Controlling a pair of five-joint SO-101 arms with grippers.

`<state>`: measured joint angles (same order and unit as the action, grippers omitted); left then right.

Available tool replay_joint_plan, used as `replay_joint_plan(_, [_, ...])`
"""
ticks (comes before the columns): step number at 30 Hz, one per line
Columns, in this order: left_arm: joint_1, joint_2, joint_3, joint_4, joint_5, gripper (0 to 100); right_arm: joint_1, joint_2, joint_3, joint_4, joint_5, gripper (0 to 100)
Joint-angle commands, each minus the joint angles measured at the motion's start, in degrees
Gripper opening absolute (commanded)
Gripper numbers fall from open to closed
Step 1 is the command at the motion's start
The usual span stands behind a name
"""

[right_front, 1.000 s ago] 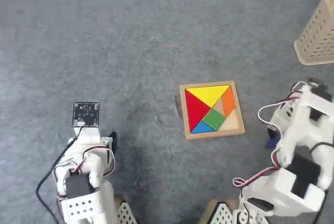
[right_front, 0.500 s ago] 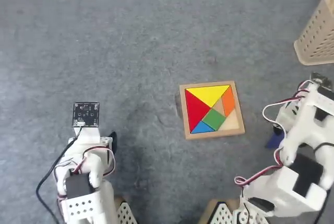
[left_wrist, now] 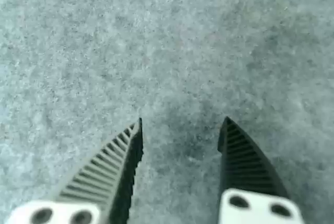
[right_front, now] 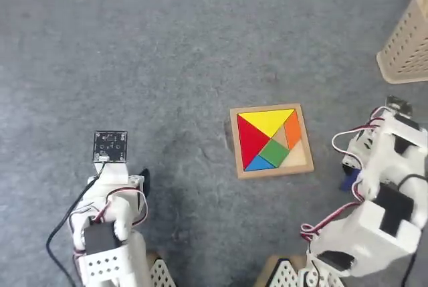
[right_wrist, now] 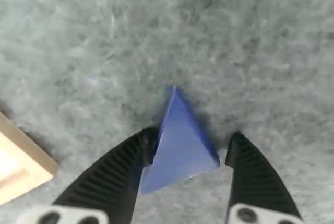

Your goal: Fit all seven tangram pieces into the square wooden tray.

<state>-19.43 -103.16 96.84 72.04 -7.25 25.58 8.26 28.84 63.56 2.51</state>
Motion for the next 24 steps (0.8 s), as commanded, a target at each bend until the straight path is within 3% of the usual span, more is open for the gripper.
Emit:
replay_joint_plan(1, [-0.26,-0.97,-0.22,0.35,0.44,23,-0.4,0.75,-1.93,-0.31,-1.67,22.0])
replay_joint_plan(8, [-0.26,-0.97,-0.22,0.35,0.44,23,-0.31,0.66,-2.46,4.0,-2.2,21.9])
replay_joint_plan(11, [-0.26,-0.97,-0.22,0.35,0.44,23,-0.31,0.66,-2.55,6.02,-5.89,21.9])
replay_joint_plan(14, [-0.26,-0.97,-0.22,0.35,0.44,23,-0.31,0.92,-2.55,5.67,-10.2,21.9])
replay_joint_plan(20, [-0.26,-0.97,-0.22,0.35,0.44,23,-0.48,1.01,-2.55,4.53,-10.37,21.6])
replay_joint_plan(24, [-0.26,-0.97,-0.22,0.35,0.44,23,-0.4,1.01,-2.46,4.0,-10.37,11.3])
